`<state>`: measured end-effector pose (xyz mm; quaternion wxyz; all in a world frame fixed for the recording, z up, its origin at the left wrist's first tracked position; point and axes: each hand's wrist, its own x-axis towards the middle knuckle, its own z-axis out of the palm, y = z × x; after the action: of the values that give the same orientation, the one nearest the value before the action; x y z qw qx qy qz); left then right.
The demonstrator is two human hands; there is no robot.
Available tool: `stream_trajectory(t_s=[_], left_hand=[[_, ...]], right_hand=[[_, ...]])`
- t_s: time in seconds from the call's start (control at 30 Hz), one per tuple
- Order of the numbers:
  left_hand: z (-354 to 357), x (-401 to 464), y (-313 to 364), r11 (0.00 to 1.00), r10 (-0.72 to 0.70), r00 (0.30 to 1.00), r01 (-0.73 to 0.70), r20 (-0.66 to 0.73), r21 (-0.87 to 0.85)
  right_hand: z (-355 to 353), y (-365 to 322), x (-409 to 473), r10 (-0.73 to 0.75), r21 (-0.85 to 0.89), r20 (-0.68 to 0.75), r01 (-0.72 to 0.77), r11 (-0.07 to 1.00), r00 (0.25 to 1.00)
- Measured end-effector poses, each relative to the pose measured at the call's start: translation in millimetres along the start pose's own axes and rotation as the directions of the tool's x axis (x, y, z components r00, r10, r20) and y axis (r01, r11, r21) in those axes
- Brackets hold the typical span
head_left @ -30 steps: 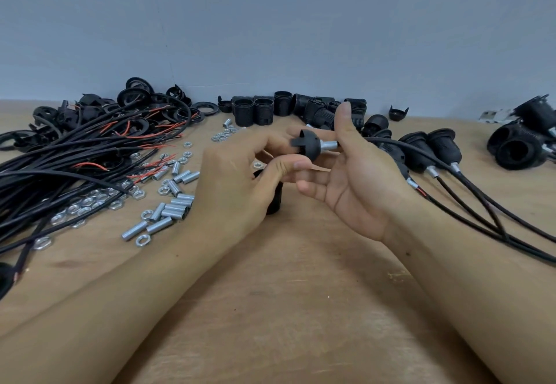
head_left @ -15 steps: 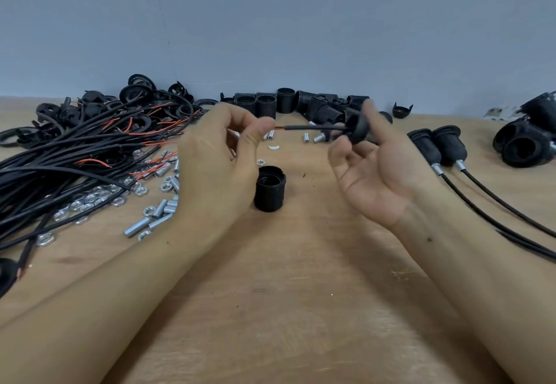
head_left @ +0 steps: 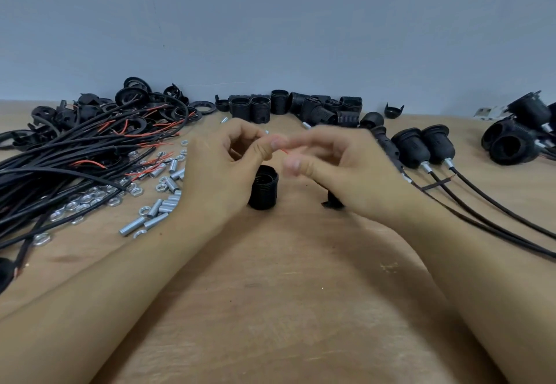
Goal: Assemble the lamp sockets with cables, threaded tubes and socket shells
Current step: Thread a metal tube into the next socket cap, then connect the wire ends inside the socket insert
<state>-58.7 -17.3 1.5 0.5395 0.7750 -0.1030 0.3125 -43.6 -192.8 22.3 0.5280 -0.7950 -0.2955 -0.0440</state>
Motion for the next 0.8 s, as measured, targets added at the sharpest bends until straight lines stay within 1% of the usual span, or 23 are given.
stream_trajectory(t_s=[0.03,0.1,0.13,0.2,0.23,0.27,0.3,0.33,0.4,0.43,0.47,0.53,0.6,0.73,0.8], left_hand=[[0.3,1.0,-1.7,1.0,-0.009,1.0,0.009,-0.001,0.012],[0.3,3.3,-5.2,0.998,-0.033,0.999,0.033,0.012,0.047],[-0.6,4.2,-7.3,0.997,-0.047,0.998,0.044,0.047,0.069],[-4.1,3.9,-10.7,0.99,-0.062,0.977,0.034,0.205,0.134],[-6.5,2.7,-12.6,0.979,-0.052,0.953,-0.009,0.297,0.202],[-7.9,1.3,-14.6,0.958,-0.029,0.925,-0.081,0.378,0.274],[-7.9,0.5,-16.9,0.935,0.006,0.899,-0.16,0.438,0.316],[-7.1,-0.3,-17.9,0.917,0.038,0.884,-0.217,0.466,0.336],[-4.8,-1.5,-17.6,0.916,0.063,0.892,-0.229,0.447,0.329],[-3.8,-1.3,-16.9,0.929,0.072,0.914,-0.207,0.4,0.306],[-3.4,-0.8,-14.7,0.953,0.068,0.938,-0.162,0.34,0.255],[-2.8,-0.4,-8.6,0.994,0.047,0.967,-0.07,0.251,0.083],[-1.1,-0.8,-2.4,0.998,0.052,0.978,-0.046,0.2,-0.032],[3.0,-0.1,1.4,0.991,-0.024,0.994,0.038,0.108,-0.128],[4.0,1.1,1.0,0.984,-0.054,0.992,0.072,0.11,-0.164]], right_hand=[[3.4,3.1,-0.6,0.035,0.049,0.02,-0.036,0.998,0.999],[8.8,5.5,0.4,0.069,0.128,-0.005,-0.067,0.989,0.998],[9.1,6.4,2.2,0.086,0.187,-0.028,-0.079,0.979,0.996],[7.8,6.0,4.8,0.125,0.306,-0.088,-0.093,0.947,0.988],[6.8,5.5,5.4,0.14,0.34,-0.106,-0.096,0.936,0.984],[6.1,6.0,5.5,0.146,0.349,-0.108,-0.1,0.932,0.983],[5.4,6.8,5.1,0.149,0.347,-0.104,-0.105,0.932,0.983],[4.8,7.7,4.3,0.152,0.348,-0.104,-0.108,0.931,0.983],[3.7,7.0,3.1,0.166,0.365,-0.091,-0.123,0.923,0.982],[3.8,5.5,3.0,0.174,0.372,-0.07,-0.136,0.918,0.982],[4.6,4.5,2.6,0.18,0.37,-0.048,-0.15,0.917,0.982],[7.7,4.8,2.2,0.181,0.348,-0.037,-0.157,0.924,0.983],[9.0,6.0,2.3,0.16,0.318,-0.043,-0.138,0.938,0.986],[9.2,5.2,1.9,0.126,0.296,0.012,-0.124,0.947,0.992],[9.5,5.8,1.2,0.127,0.3,0.004,-0.122,0.946,0.992]])
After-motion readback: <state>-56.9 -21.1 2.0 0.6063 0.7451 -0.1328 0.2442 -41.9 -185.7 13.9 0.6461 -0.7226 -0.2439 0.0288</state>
